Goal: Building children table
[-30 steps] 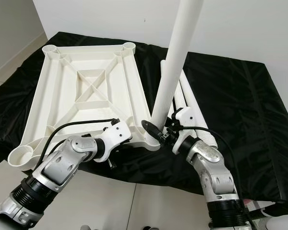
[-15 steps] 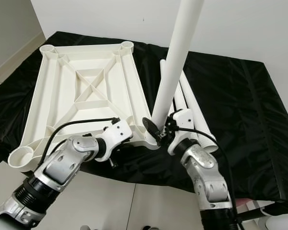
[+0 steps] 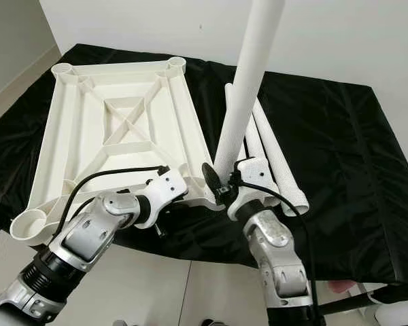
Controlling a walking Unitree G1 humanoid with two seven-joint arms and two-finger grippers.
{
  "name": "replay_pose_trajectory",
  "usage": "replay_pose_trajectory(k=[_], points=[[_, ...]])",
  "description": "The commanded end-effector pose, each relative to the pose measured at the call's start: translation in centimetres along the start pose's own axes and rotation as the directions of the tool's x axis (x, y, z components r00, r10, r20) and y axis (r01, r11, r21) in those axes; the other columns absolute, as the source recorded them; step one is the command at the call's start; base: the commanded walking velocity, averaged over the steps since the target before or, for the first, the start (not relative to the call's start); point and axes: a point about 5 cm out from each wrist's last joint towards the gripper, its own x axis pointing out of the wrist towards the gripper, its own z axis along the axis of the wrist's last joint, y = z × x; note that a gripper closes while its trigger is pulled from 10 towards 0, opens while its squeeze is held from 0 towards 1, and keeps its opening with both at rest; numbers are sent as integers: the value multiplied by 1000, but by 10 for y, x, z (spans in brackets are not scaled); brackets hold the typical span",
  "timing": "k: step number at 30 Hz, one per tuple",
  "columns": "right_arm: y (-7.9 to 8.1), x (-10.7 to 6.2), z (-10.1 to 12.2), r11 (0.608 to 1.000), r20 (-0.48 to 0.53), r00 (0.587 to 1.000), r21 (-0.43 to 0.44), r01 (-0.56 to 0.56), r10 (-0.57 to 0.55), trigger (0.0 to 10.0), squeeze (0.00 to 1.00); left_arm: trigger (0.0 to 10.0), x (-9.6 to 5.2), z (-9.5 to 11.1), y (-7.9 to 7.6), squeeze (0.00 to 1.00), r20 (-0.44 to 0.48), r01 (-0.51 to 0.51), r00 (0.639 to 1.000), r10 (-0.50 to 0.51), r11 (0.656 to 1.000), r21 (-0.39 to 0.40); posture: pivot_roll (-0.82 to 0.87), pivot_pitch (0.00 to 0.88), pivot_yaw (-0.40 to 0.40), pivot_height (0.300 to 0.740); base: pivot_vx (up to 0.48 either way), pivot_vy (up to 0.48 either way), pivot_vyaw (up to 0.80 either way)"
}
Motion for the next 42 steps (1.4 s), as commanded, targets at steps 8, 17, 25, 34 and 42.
replay_pose_trajectory(k=[8,17,25,34,42], points=[[30,6,-1,998,23,998,20,60,-61,10000,0,10000,6,3,-11,0,10,14,1000,-14,1000,6,-85,156,-9,740,0,0,0],[35,8,-9,984,-13,984,12,180,-180,10000,0,10000,6,3,-12,0,12,11,1000,-11,1000,3,-83,139,-15,740,0,0,0],[31,9,-8,980,-1,980,0,198,-198,10000,0,10000,6,2,-13,0,11,15,1000,-16,1000,8,-82,132,-12,740,0,0,0],[24,9,-6,986,22,986,3,165,-165,10000,1000,10000,6,2,-13,0,10,16,1000,-16,1000,12,-85,125,-13,740,0,0,0],[8,7,-2,996,35,995,7,91,-91,10000,1000,10000,7,3,-13,0,13,16,1000,-16,1000,11,-92,132,-10,740,0,0,0]])
